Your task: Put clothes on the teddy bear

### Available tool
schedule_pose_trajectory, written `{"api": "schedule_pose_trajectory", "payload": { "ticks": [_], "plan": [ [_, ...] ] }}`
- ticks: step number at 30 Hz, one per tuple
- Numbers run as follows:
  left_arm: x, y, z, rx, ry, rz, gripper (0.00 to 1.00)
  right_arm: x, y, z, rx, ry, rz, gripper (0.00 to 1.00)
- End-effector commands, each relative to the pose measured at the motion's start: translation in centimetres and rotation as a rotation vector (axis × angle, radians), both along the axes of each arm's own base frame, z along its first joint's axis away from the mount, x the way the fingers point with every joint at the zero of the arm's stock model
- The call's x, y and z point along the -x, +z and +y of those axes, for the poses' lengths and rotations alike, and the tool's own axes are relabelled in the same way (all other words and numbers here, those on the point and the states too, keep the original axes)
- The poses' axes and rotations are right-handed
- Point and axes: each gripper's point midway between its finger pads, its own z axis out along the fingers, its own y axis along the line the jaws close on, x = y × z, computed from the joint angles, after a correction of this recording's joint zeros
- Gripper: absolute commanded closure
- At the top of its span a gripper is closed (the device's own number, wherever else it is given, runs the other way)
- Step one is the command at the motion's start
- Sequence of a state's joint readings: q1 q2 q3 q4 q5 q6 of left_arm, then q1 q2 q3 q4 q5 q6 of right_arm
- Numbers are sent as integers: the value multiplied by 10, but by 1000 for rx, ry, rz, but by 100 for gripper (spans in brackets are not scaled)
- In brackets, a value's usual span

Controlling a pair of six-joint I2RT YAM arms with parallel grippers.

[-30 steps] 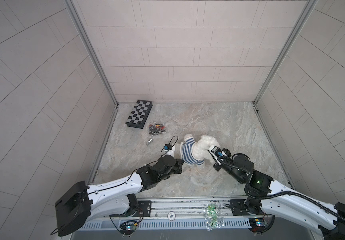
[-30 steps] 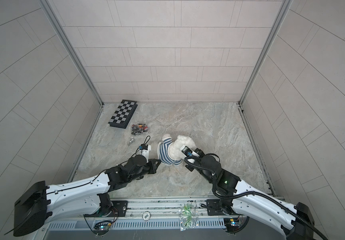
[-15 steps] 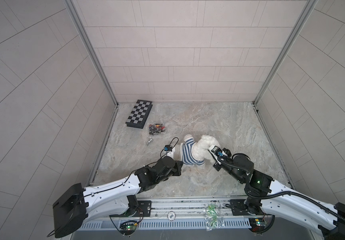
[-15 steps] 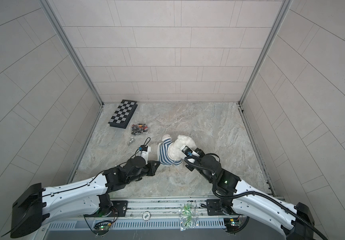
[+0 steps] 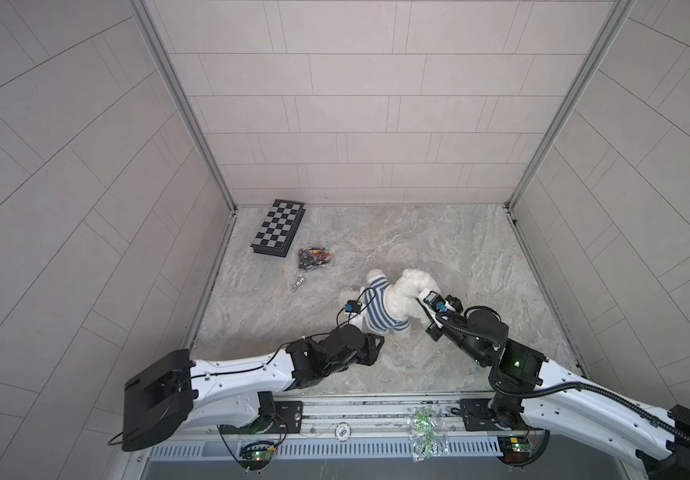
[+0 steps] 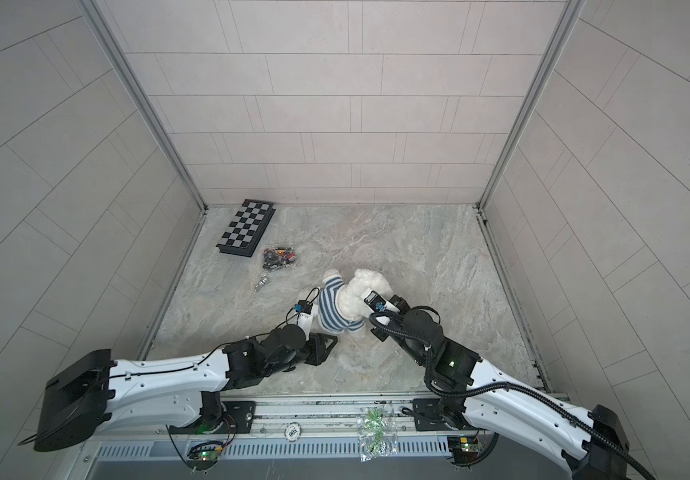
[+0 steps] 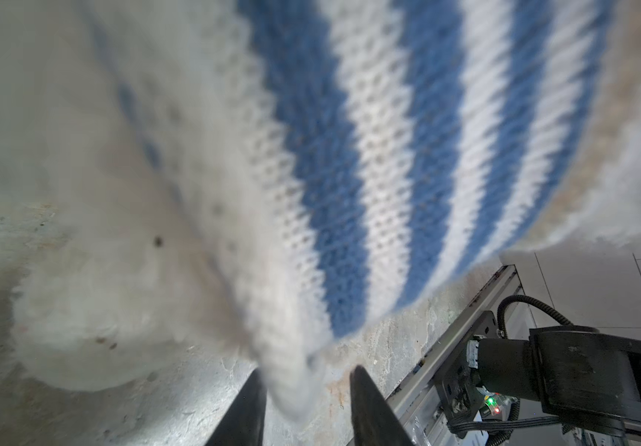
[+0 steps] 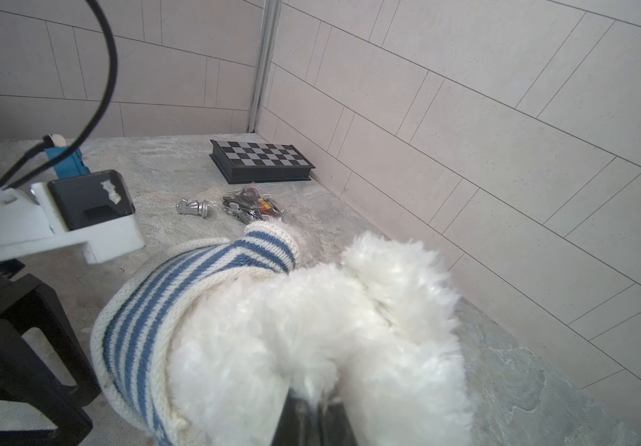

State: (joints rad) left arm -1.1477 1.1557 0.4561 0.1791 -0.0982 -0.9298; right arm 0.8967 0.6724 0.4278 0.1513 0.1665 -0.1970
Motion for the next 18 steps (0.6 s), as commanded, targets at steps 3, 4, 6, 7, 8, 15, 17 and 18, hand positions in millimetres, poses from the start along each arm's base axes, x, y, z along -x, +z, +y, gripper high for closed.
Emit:
{"api": "schedule_pose_trajectory", "payload": {
  "ticks": [3, 4, 6, 7, 8, 15, 17, 18],
  "plan": [
    [-16, 18, -7, 77, 85, -39, 65, 1, 30, -1, -87, -10, -48, 100],
    [-18, 19, -8, 85, 91, -43, 66, 1, 30, -1, -88, -9, -47, 100],
    [-20, 21, -11, 89, 96, -47, 69, 1, 29, -1, -86, -9, -46, 100],
    [-21, 20, -11, 88, 102, -45, 71, 1, 29, -1, -85, -10, -46, 100],
    [-21, 19, -12, 88, 106, -42, 73, 1, 29, -1, -86, -10, -47, 100],
    [-19, 1, -4, 50, 136, 4, 90, 2, 30, -3, -85, -15, -55, 100],
    [-19, -7, 4, 29, 160, 20, 97, 2, 30, -4, -85, -15, -53, 100],
    [-19, -11, 9, 23, 172, 31, 99, 2, 30, -4, -83, -17, -54, 100]
  ]
}}
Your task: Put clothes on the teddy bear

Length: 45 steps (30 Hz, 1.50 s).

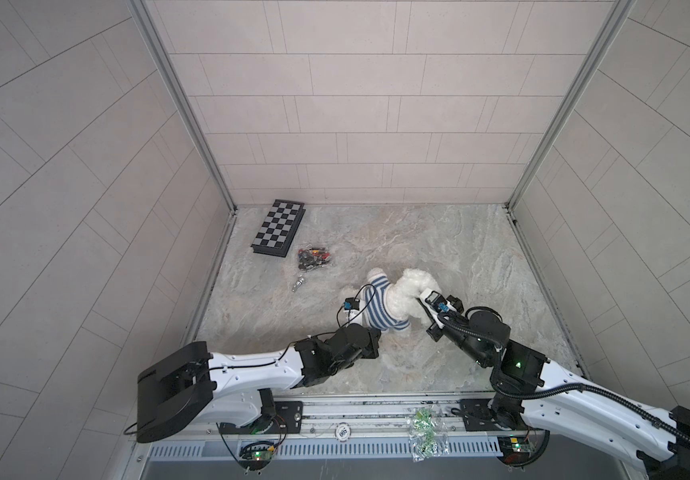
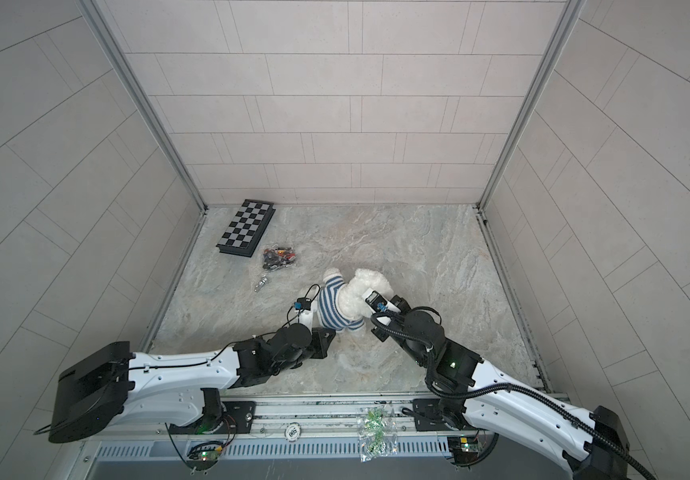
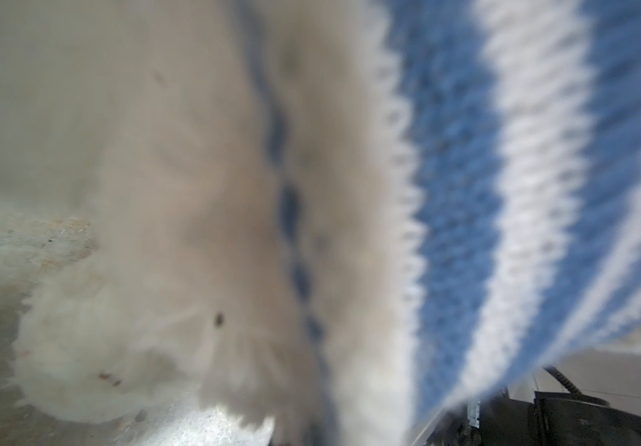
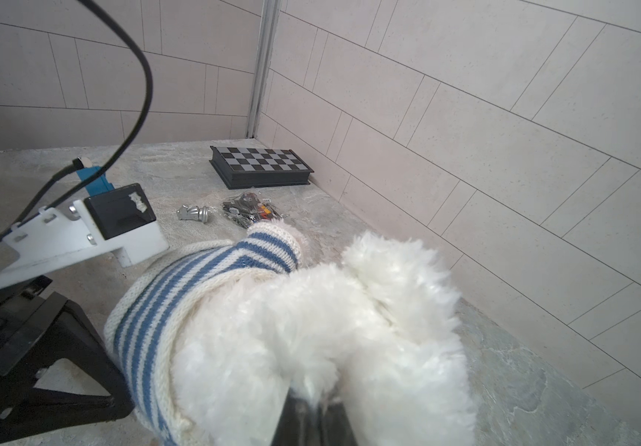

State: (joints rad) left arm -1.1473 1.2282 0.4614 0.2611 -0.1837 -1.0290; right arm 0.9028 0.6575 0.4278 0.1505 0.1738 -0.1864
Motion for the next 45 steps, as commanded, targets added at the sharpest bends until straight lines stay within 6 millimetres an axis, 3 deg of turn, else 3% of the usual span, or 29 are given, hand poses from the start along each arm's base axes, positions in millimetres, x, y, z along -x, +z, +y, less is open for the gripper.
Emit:
{"api": "schedule_pose_trajectory", "payload": {
  "ticks": [1, 5, 10, 18, 22, 27, 35, 45],
  "plan": [
    [-2, -12, 15, -28, 55, 30, 100, 0, 27, -4, -64, -15, -52, 100],
    [-2, -20, 27, -35, 79, 49, 100, 1, 28, -5, -66, -15, -56, 100],
    [-3, -6, 24, -53, 43, 12, 100, 4, 29, 0, -67, 14, -56, 100],
    [14, 36, 12, 23, -131, -72, 63, 8, 27, 0, -34, 38, -71, 100],
    [20, 55, 21, 75, -169, -85, 53, 12, 27, 3, -19, 70, -83, 100],
    [7, 76, 51, 93, -106, -114, 53, 21, 30, 11, -14, 144, -114, 100],
    [-20, 92, 89, 18, 12, -136, 63, 28, 33, 19, -4, 209, -131, 100],
    [-33, 95, 74, 13, -20, -125, 68, 30, 32, 25, 7, 241, -133, 100]
  ]
}}
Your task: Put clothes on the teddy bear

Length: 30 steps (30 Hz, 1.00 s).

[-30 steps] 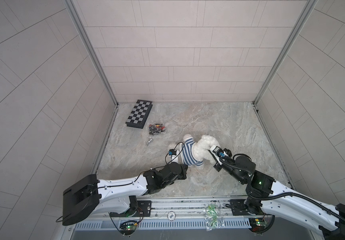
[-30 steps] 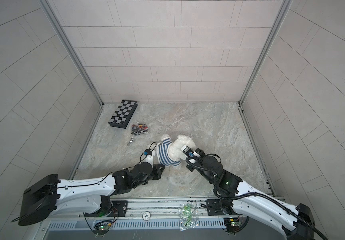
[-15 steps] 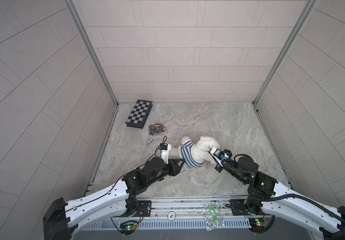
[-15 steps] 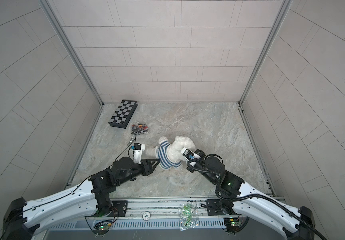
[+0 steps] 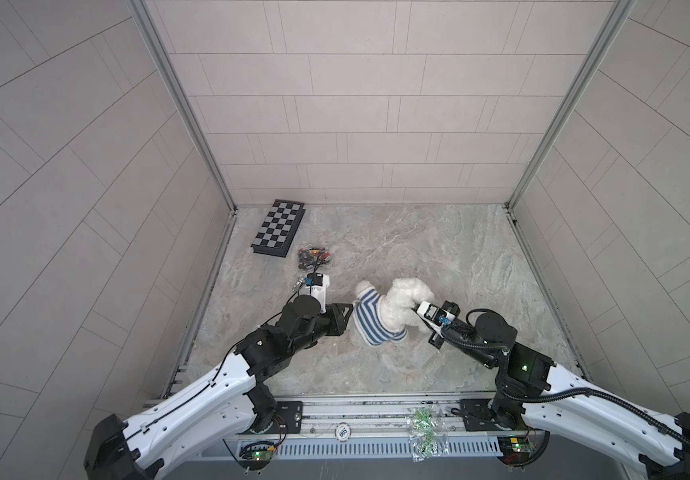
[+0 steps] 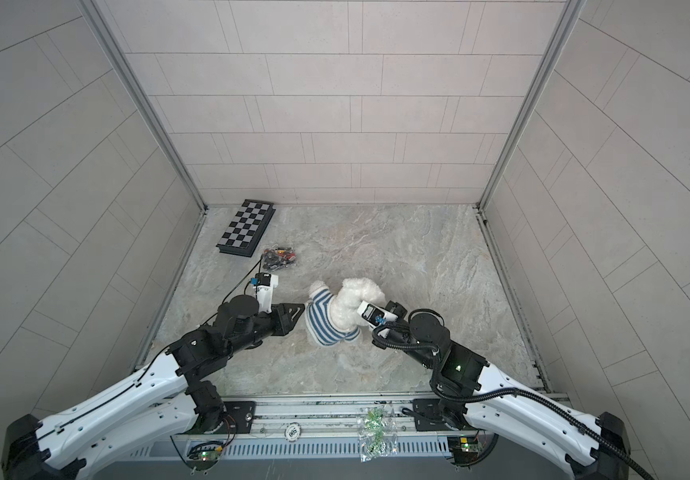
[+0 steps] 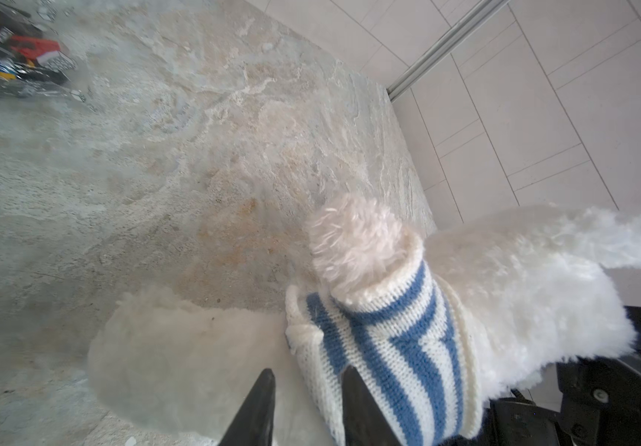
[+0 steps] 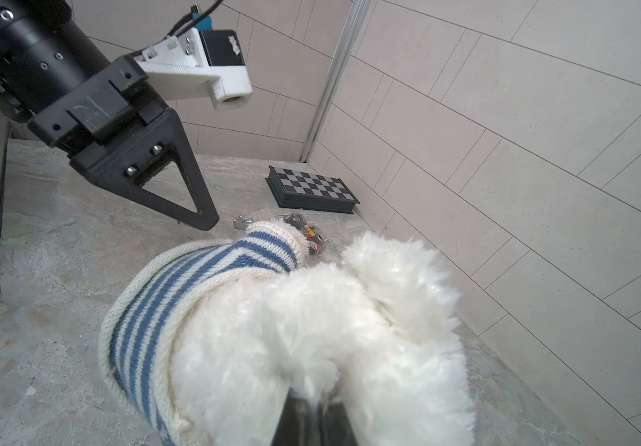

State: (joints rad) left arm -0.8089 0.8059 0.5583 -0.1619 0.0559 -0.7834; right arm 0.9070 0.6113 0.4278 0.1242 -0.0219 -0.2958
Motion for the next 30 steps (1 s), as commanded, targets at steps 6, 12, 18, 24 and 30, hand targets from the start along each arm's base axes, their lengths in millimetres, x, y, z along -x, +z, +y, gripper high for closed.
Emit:
{"api": "schedule_pose_trajectory", "payload": {
  "ticks": [6, 12, 18, 24, 30],
  "plan": [
    [-10, 3, -10, -27, -17, -6, 71, 3, 26, 5, -44, 38, -69, 100],
    [-14, -4, -7, -47, 12, 4, 82, 5, 25, 4, -47, 37, -74, 100],
    [-15, -6, -1, -63, 33, 3, 98, 6, 27, 1, -52, 30, -82, 100],
    [-17, -24, 15, -84, 79, 33, 100, 6, 30, -5, -66, 13, -93, 100],
    [-16, -26, 15, -63, 56, 31, 100, 6, 30, -5, -66, 8, -92, 100]
  ]
}}
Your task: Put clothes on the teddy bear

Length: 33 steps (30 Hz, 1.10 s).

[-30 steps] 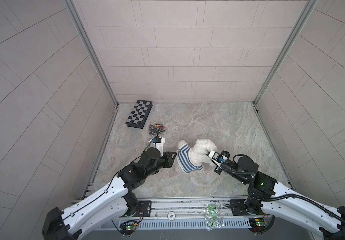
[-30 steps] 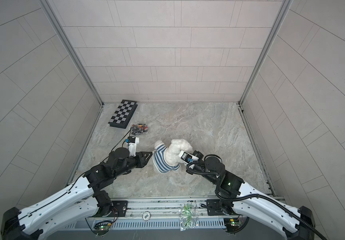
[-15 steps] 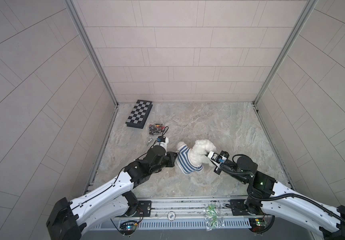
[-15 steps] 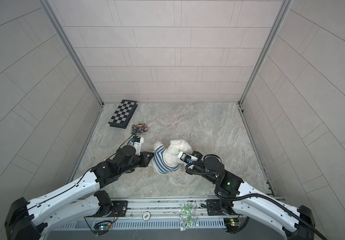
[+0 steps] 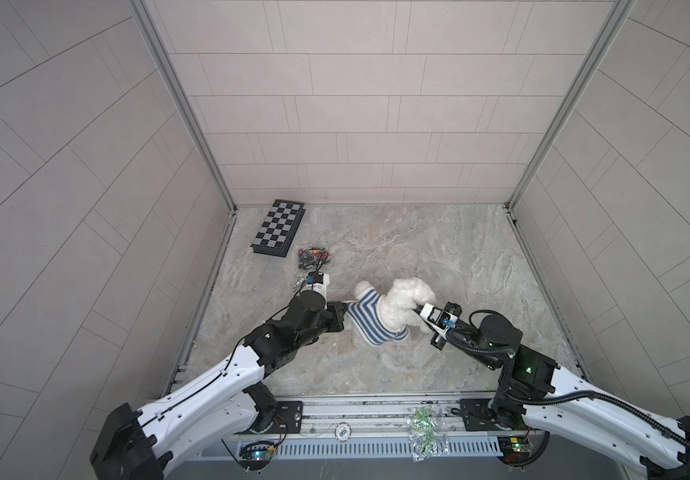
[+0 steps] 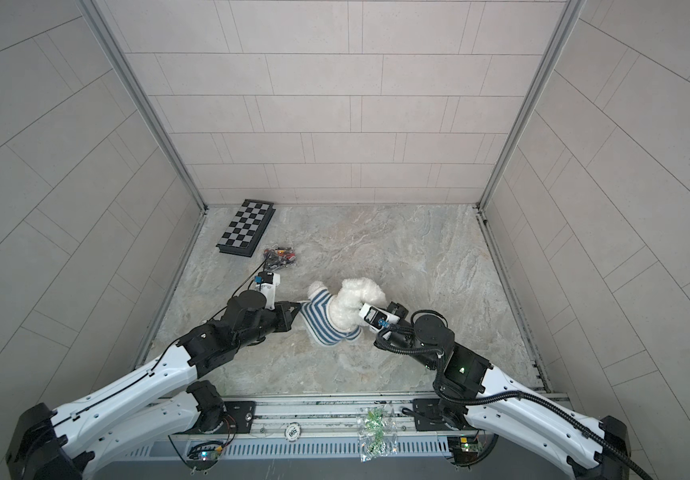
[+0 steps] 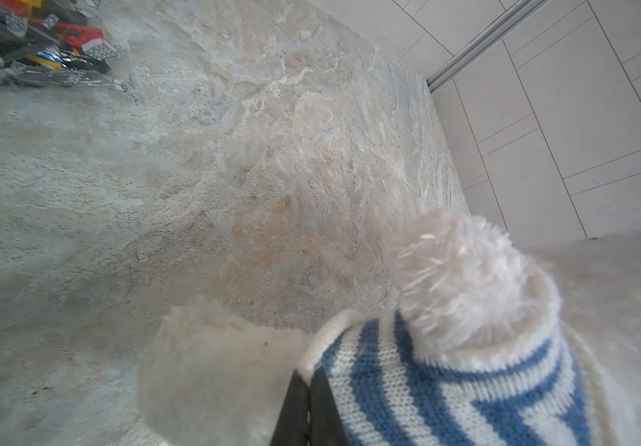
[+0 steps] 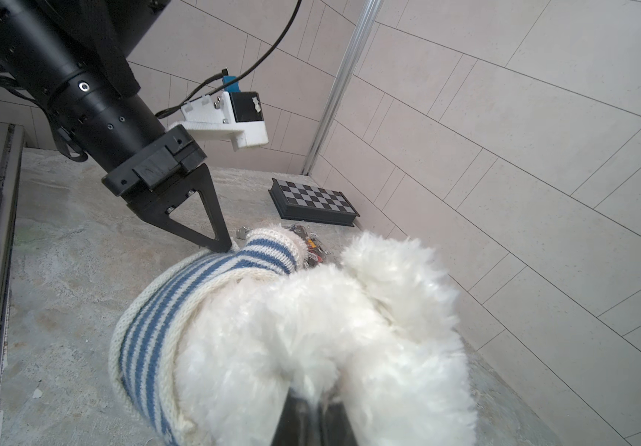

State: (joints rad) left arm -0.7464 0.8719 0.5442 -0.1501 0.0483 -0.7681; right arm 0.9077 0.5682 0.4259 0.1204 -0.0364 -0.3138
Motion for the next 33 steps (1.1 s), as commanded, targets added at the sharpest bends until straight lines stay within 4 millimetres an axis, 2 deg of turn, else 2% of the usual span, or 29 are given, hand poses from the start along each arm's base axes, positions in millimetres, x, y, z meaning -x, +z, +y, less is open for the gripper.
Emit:
{"api": "schedule_pose_trajectory", "payload": {
  "ticks": [1, 3, 6, 14, 16, 23, 33],
  "plan": [
    [2, 2, -2, 18, -31, -18, 100, 0, 20, -2, -47, -9, -54, 100],
    [4, 14, -10, 59, -72, -49, 98, -1, 19, -1, -43, -5, -50, 100],
    [12, 33, -16, 104, -132, -98, 87, 0, 19, 1, -44, 1, -51, 100],
    [23, 76, -10, 159, -177, -184, 58, 5, 22, 6, -51, 41, -60, 100],
    [20, 83, -6, 163, -165, -191, 55, 7, 23, 7, -56, 58, -66, 100],
    [4, 92, 3, 230, -135, -168, 55, 20, 28, 11, -70, 125, -86, 100],
    [1, 76, -14, 275, -185, -98, 50, 25, 27, 15, -72, 161, -96, 100]
  ]
}}
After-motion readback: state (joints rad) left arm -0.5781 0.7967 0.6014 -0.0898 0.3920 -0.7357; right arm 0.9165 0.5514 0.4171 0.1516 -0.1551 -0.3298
